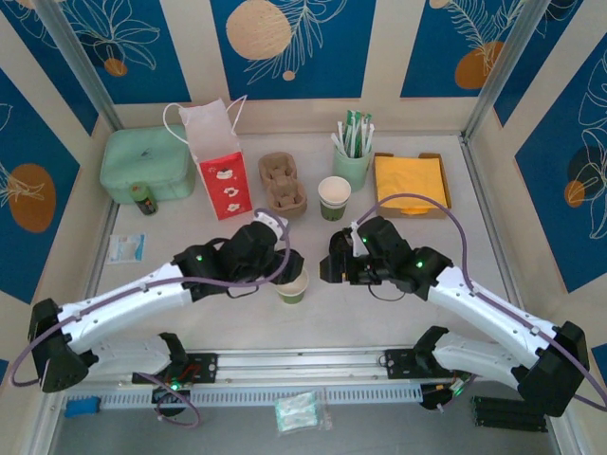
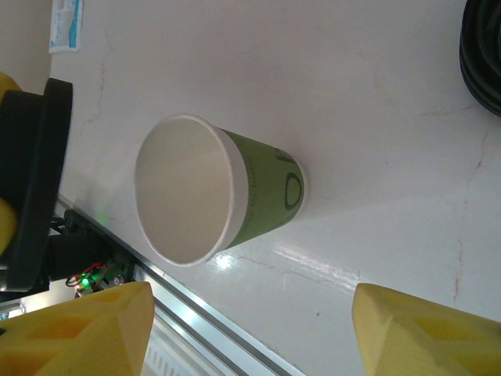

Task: Pack the takeout coffee

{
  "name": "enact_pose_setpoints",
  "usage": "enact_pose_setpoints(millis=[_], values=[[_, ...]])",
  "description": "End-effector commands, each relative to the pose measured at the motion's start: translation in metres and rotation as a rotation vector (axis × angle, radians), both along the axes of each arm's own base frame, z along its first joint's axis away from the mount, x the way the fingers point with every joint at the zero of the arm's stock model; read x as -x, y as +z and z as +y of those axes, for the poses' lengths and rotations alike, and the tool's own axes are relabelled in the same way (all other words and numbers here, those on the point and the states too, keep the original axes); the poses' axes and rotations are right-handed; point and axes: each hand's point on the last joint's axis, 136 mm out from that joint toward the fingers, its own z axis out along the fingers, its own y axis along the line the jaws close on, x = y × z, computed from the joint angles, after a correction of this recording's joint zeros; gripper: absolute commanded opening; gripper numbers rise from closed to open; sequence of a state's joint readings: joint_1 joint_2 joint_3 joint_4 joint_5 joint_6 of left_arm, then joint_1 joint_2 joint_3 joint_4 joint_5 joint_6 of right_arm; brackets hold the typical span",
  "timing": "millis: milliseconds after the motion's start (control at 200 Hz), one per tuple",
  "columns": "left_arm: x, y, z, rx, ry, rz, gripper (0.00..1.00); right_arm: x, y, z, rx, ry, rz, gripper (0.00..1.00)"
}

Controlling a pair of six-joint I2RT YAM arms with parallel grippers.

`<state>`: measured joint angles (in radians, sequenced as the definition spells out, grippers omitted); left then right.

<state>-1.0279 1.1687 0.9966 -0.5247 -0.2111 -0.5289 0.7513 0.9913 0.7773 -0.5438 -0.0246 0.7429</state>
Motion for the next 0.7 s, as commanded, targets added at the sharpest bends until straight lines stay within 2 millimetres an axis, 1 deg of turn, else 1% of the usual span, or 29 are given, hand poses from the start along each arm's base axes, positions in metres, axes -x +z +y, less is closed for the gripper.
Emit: enact_pose_setpoints(millis=[0, 220, 490, 695], values=[[-0.002, -0.009, 0.003, -0.086, 0.012, -0.043, 0.70, 0.002, -0.004, -0.003, 0.009, 0.004, -0.016, 0.68], [0.002, -0.024, -0.003, -0.165, -0.003, -0.048, 0.70, 0.005, -0.012, -0.003, 0.015, 0.014, -0.006, 0.68], [-0.001, -0.035, -0.009, -0.200, -0.006, -0.048, 0.70, 0.006, -0.017, -0.003, 0.017, 0.020, -0.003, 0.69], [-0.001, -0.040, -0.012, -0.212, -0.011, -0.044, 0.70, 0.004, -0.016, -0.002, 0.013, 0.018, -0.007, 0.69]])
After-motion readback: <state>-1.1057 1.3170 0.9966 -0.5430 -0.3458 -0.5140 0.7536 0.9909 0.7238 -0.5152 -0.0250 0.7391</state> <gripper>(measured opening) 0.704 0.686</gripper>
